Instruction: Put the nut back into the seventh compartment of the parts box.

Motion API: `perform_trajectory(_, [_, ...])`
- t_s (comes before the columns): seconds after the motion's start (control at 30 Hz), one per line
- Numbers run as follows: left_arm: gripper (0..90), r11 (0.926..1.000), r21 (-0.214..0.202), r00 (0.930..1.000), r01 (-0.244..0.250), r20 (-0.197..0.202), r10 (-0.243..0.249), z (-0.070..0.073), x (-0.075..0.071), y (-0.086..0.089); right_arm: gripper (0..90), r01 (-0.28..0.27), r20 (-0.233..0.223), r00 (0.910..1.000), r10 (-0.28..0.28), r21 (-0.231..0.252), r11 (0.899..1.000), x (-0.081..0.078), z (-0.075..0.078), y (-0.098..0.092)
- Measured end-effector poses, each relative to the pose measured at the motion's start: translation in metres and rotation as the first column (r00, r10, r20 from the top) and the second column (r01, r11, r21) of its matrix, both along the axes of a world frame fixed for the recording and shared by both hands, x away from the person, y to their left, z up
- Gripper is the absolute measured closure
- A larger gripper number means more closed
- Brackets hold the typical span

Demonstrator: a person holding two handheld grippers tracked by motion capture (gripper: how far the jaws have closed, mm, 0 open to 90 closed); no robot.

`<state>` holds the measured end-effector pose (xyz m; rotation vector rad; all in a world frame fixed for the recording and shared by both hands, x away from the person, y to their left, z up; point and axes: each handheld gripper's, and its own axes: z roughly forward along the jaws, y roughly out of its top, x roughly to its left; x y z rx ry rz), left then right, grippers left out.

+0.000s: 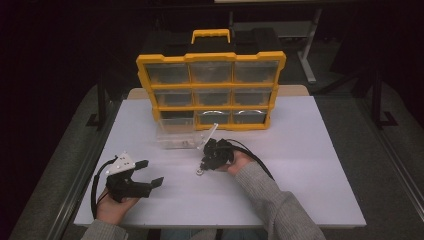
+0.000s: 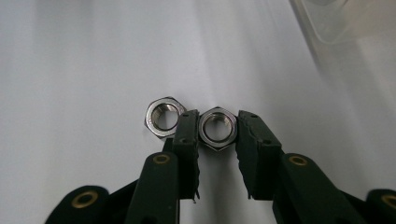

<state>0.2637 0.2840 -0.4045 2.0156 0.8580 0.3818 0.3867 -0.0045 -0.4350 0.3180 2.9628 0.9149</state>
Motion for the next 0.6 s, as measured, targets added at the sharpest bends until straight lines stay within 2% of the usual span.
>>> perform_trajectory(0.13, [16.6,1.0000,0.004,1.0000,0.002,-0.003,-0.002,0.000,0.000,0.000,69.0,0.000,-0.018,0.9998,0.000,0.012,1.000,0.003,0.000,-0.001])
perform_trajectory(0.27, [16.6,1.0000,0.000,1.0000,0.000,-0.002,0.000,0.000,0.000,0.000,69.1,0.017,-0.079,0.9968,-0.013,0.057,0.998,0.007,0.002,-0.008])
perform_trajectory(0.33, [16.6,1.0000,-0.003,1.0000,-0.001,-0.003,0.001,0.000,0.000,0.000,69.1,0.032,-0.098,0.9949,-0.025,0.069,0.997,0.008,0.006,-0.013])
perform_trajectory(0.6, [16.6,0.9999,-0.014,1.0000,-0.007,0.002,0.007,0.000,0.000,-0.001,69.0,0.062,-0.120,0.9915,-0.050,0.104,0.993,0.012,0.028,-0.032])
